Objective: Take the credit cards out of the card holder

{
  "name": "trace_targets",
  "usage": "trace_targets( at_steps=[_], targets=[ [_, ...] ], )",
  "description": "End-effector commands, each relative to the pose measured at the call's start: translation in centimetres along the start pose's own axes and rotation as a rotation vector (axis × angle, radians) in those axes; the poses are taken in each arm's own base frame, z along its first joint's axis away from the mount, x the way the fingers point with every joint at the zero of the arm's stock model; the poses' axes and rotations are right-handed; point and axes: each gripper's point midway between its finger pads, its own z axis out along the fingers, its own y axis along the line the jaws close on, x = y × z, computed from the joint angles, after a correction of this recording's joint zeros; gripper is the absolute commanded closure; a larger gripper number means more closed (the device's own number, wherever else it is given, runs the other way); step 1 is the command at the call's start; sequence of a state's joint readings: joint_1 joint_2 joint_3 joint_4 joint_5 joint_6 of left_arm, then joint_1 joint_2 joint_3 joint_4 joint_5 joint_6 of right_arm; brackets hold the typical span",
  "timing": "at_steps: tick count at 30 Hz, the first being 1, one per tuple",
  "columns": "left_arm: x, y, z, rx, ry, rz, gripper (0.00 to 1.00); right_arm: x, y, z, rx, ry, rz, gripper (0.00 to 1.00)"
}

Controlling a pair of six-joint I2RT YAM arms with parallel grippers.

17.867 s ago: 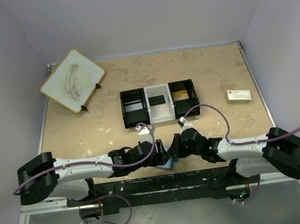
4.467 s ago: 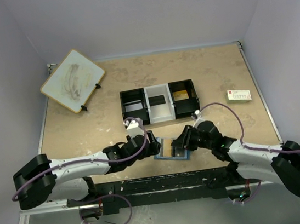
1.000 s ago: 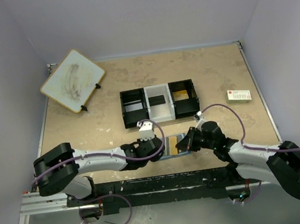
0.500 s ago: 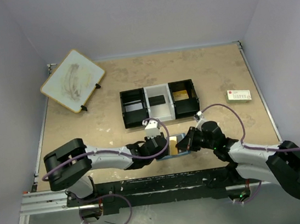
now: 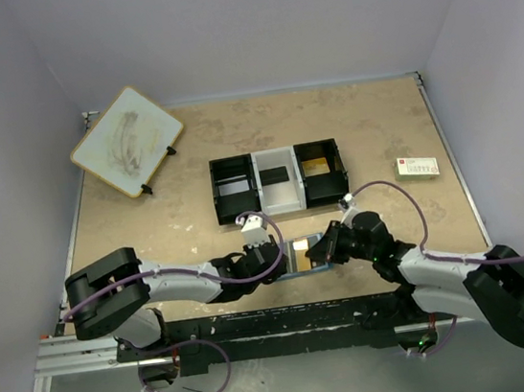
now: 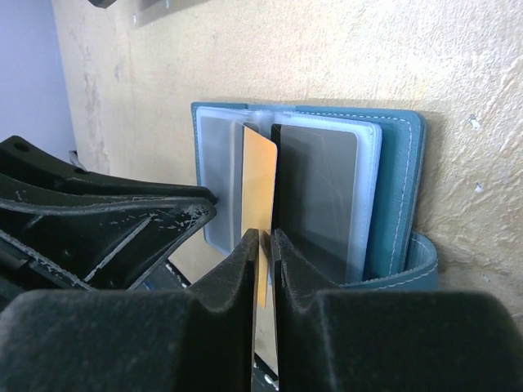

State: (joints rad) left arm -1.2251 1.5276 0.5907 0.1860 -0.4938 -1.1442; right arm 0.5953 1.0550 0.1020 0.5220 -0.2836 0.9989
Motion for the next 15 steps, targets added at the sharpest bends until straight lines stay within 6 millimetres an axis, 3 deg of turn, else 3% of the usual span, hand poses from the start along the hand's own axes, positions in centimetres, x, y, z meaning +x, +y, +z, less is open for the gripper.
trace_targets(
  at_steps=[1, 15],
  targets=[
    [1.0, 1.6, 0.1, -0.055, 0.030, 0.038, 0.87, -1.2, 2.4, 0.7, -0.086, -0.010, -0.020, 0.86],
    [1.3, 2.1, 0.2, -0.068, 0.036, 0.035, 0.89, -1.1, 2.9, 2.0, -0.124, 0.017, -0.023, 0.72]
  ],
)
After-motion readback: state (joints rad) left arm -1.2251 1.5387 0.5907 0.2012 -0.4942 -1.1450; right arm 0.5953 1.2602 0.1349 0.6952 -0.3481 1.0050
